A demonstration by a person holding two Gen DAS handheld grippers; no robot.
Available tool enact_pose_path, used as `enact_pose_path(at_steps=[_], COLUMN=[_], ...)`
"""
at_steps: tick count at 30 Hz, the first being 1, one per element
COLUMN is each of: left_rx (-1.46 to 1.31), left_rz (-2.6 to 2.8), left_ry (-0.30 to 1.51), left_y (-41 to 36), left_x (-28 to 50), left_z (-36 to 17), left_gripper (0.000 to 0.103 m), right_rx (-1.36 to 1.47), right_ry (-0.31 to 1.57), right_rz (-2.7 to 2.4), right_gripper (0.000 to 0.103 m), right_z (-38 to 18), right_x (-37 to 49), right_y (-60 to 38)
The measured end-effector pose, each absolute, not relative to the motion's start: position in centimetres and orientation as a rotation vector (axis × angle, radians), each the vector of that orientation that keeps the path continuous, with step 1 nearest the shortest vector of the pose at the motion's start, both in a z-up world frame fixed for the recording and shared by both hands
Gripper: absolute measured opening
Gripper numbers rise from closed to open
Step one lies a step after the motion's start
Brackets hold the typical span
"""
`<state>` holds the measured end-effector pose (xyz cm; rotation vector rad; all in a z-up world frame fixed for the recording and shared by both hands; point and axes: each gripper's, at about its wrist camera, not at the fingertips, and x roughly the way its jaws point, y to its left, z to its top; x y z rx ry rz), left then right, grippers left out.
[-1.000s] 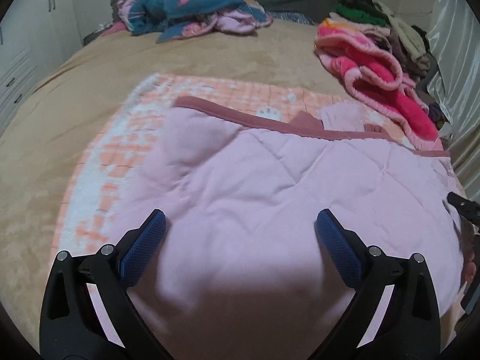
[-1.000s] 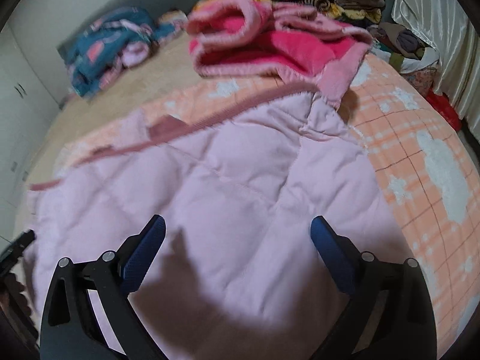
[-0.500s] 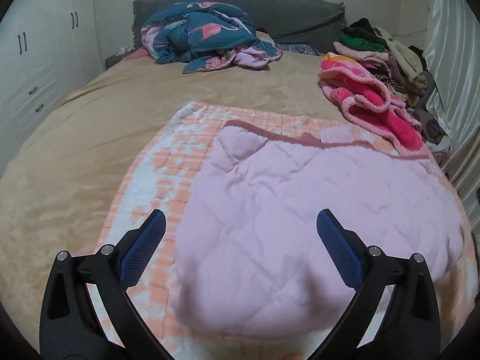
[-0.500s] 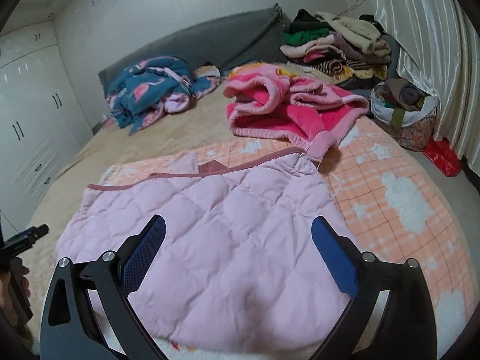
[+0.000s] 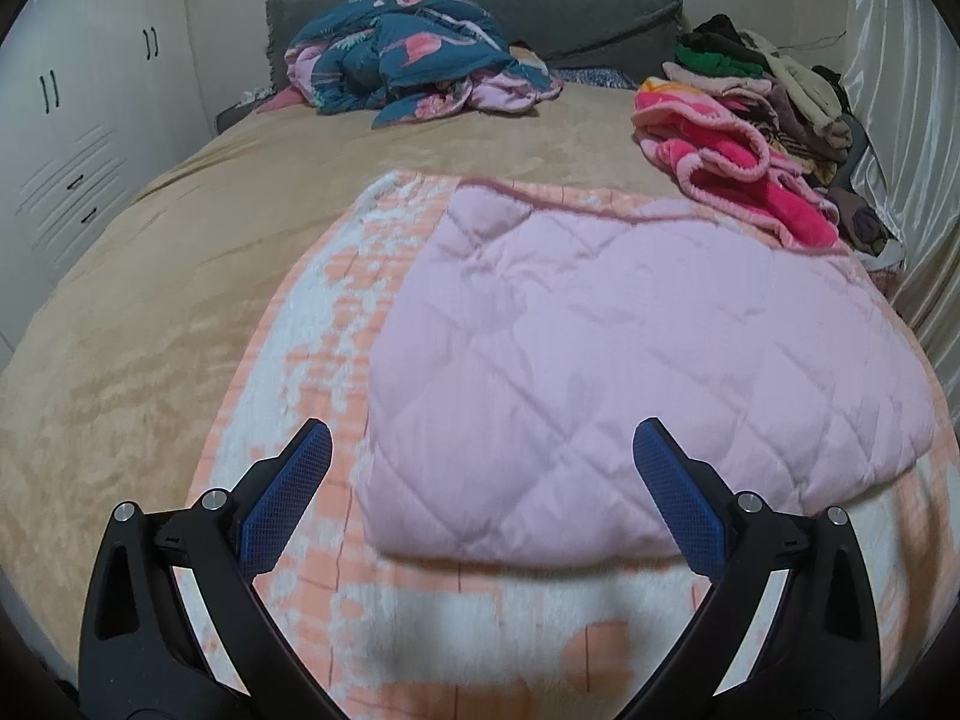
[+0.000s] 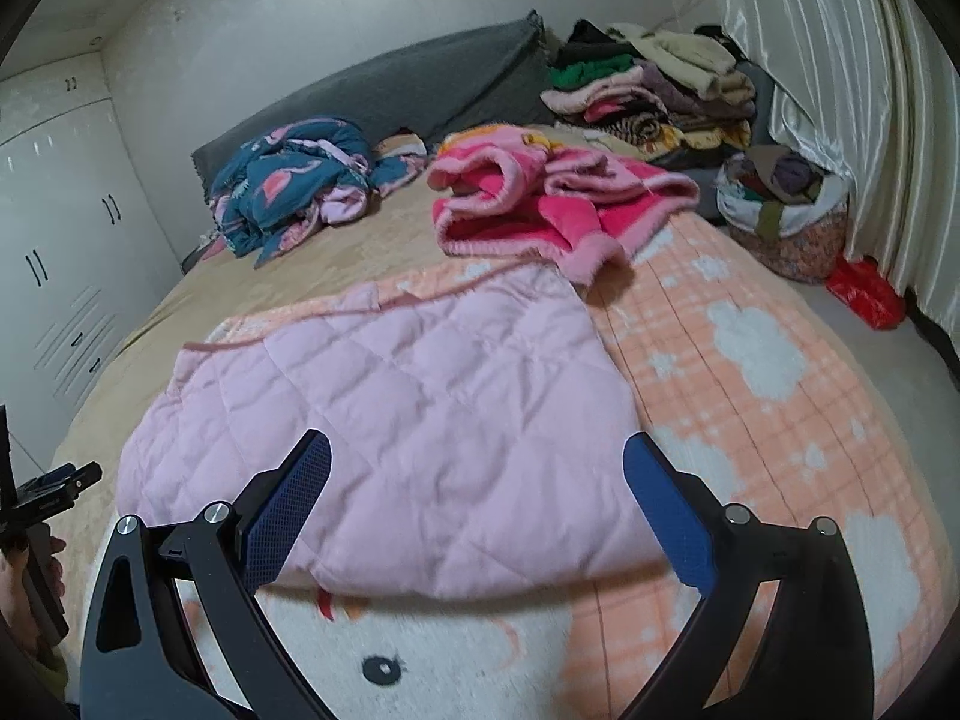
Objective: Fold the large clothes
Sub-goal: 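Grasp the folded jacket's edge with both tools and lift it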
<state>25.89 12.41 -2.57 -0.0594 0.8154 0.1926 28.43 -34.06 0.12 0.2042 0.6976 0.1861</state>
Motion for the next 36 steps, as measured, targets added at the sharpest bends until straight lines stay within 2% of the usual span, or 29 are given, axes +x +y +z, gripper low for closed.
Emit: enact_pose_path(at_steps=[9, 19, 28, 36], left_rx=[-0.121, -0.673, -0.725, -0.978], left_rz=[0.202, 0.187, 0.246, 0.213], left_ry=[0.875, 0.988, 0.977, 0.931], left_y=[13.1, 19.6, 19.5, 19.9], left_x=[23.9, 26.4, 28.7, 26.1], left_z=[-5.9, -11.8, -13.0, -15.2], left_gripper=[0.095, 0.095, 0.095, 0.095], right_rx=[0.276, 0.455, 0.592, 0.635], right_ry=[0.784, 0.951, 0.956, 0.924], right_rz=[0.126, 0.049, 0.091, 0.119], right_gripper=[0.098, 0.098, 0.099, 0.099], right_z=[-4.0, -10.4, -12.1, -12.9], right_x=[27.7, 30.5, 33.5, 35.1], right_y=[-36.0, -35.9, -34.9, -35.1])
